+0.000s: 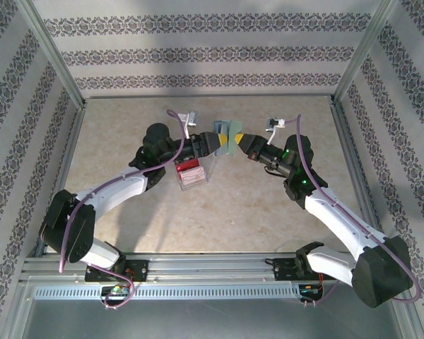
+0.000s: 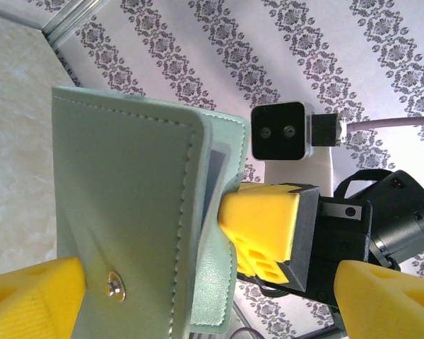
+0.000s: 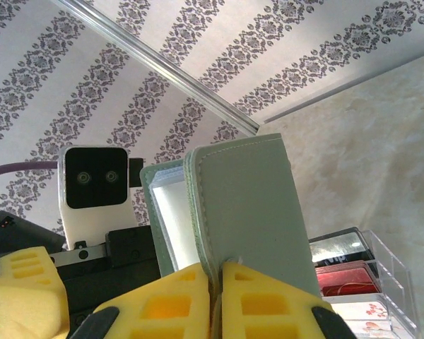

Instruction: Take the credit cards out of the card holder

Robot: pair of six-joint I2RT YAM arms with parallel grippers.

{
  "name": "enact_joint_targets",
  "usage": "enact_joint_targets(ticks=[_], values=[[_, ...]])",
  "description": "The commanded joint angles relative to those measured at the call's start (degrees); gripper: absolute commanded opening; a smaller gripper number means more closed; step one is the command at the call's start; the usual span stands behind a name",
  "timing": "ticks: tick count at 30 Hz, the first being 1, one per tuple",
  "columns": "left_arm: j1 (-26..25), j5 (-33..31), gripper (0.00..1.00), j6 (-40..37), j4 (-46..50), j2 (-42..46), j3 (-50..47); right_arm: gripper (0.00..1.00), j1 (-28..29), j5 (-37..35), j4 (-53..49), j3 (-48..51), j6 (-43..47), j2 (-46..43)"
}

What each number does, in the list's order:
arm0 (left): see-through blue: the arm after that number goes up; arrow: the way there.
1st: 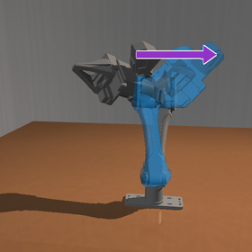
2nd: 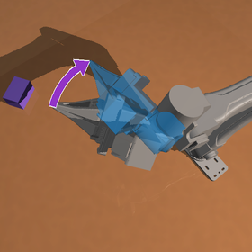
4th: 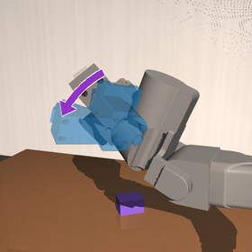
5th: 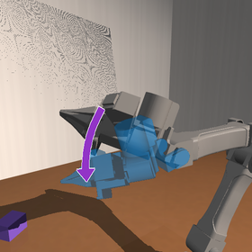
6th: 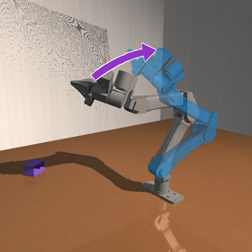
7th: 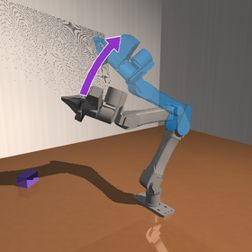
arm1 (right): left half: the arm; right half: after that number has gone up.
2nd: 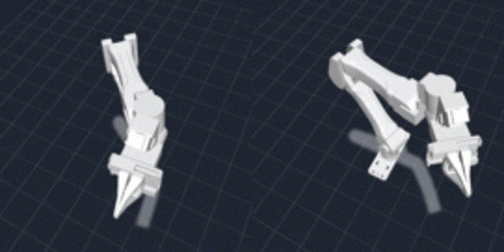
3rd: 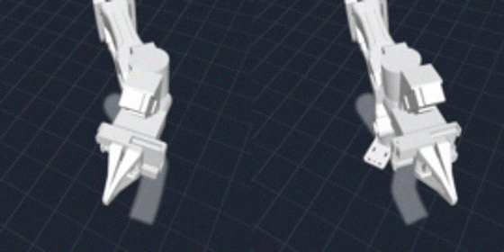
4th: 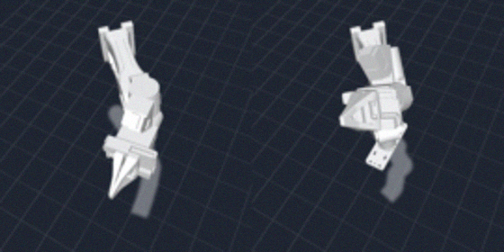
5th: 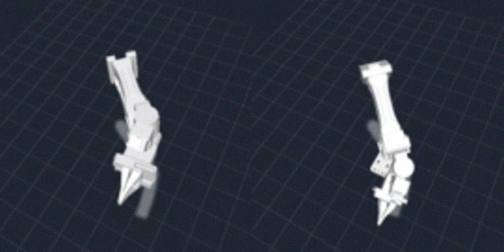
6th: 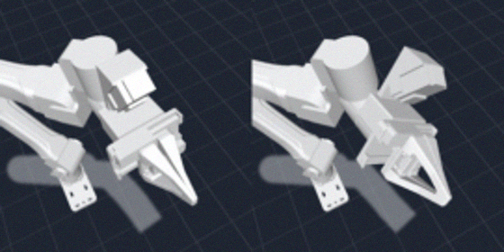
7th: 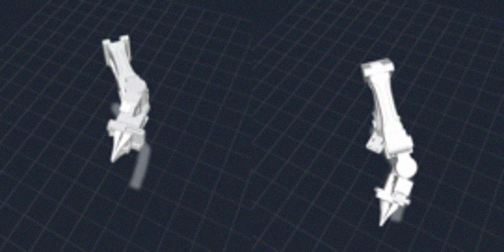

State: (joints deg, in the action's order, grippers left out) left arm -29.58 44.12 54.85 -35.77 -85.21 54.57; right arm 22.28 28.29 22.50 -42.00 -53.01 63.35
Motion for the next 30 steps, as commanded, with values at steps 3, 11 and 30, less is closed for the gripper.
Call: enact_joint_targets(ticks=[3,11,30], values=[[-0.3,1.2,0.84,1.3,-3.7,-1.6,1.1,0.0,0.1,0.1,1.9,-0.4,-0.5,-1.5],[-0.3,0.1,0.56,-1.1,-1.3,-0.1,1.1,0.0,0.1,0.4,2.0,-0.9,-0.7,-1.3],[-0.4,0.3,0.24,-4.1,1.0,2.0,1.0,0.0,0.0,0.4,2.2,-0.5,-1.0,-0.9]])
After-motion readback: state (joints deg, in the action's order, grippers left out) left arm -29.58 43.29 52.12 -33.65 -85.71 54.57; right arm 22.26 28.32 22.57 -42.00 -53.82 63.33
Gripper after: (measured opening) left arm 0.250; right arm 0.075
